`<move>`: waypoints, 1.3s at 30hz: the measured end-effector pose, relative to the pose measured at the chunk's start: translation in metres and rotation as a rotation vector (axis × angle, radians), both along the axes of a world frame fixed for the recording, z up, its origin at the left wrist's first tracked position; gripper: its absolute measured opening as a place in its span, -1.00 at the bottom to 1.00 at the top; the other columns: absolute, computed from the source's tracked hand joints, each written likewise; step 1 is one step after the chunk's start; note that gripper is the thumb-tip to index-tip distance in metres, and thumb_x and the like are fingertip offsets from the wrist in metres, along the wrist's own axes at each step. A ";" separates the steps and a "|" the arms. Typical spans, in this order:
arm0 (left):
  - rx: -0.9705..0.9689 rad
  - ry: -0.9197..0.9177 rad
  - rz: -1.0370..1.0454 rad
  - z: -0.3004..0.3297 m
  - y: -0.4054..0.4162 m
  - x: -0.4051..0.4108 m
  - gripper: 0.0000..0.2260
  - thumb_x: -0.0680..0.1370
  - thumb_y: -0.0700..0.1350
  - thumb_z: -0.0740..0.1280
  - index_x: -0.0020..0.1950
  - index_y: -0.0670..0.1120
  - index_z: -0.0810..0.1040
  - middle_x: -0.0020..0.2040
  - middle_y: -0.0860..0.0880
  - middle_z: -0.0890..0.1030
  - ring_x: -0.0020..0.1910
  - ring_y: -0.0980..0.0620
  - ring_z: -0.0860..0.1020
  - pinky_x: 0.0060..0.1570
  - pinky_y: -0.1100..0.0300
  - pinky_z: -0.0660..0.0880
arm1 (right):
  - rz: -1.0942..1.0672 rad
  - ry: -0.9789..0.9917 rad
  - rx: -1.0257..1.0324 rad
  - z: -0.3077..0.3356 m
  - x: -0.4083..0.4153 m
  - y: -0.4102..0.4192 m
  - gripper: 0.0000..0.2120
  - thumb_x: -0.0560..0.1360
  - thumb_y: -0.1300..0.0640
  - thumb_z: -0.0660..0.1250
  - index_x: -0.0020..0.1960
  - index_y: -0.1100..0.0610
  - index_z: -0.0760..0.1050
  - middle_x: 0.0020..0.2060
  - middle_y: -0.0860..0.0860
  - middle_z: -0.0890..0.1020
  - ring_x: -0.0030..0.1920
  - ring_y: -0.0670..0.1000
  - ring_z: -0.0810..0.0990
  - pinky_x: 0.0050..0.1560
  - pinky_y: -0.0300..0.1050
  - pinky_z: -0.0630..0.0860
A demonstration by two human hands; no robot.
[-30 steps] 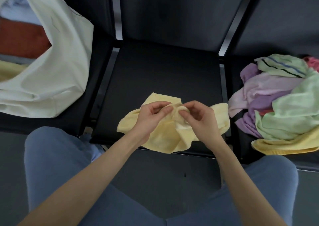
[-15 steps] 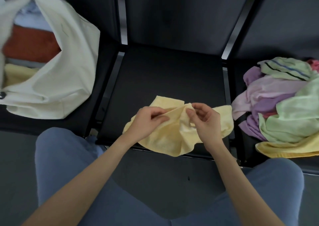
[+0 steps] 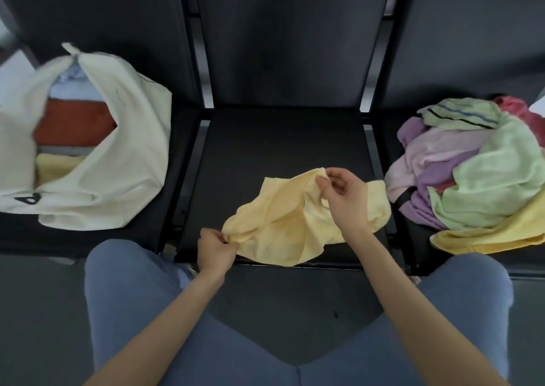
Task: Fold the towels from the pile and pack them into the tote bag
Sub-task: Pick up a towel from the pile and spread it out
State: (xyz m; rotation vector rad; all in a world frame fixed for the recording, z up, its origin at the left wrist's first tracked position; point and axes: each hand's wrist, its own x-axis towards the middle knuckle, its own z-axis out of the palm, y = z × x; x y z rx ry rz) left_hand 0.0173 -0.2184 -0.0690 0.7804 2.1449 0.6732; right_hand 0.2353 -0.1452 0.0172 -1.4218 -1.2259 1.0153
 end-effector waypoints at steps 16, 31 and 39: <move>-0.365 -0.791 0.389 -0.006 -0.007 0.053 -0.68 0.44 -0.05 0.51 0.01 -0.26 0.58 -0.15 -0.12 0.67 -0.24 0.03 0.62 -0.43 0.23 0.52 | 0.036 -0.096 0.014 -0.008 0.022 -0.008 -0.90 0.51 0.20 0.38 0.03 0.11 0.54 -0.16 -0.07 0.63 -0.11 -0.13 0.61 -0.11 -0.36 0.55; -0.196 -0.334 0.186 0.025 -0.004 0.038 -0.91 0.48 -0.32 0.40 -0.12 -0.28 0.50 -0.31 -0.20 0.64 -0.50 0.00 0.61 -0.58 0.27 0.41 | -0.047 -0.126 0.058 0.035 0.068 -0.016 -0.88 0.52 0.16 0.36 0.06 0.09 0.53 -0.10 0.00 0.63 -0.06 -0.09 0.61 -0.04 -0.29 0.54; 0.140 0.116 -0.116 0.132 0.038 -0.032 -0.83 0.42 -0.20 0.37 -0.37 -0.21 0.62 -0.45 -0.06 0.64 -0.41 -0.01 0.65 -0.17 0.04 0.63 | -0.146 -0.224 0.110 0.076 0.091 -0.011 -0.83 0.54 0.20 0.33 0.11 0.23 0.52 -0.11 0.05 0.60 -0.08 -0.03 0.56 -0.16 -0.45 0.46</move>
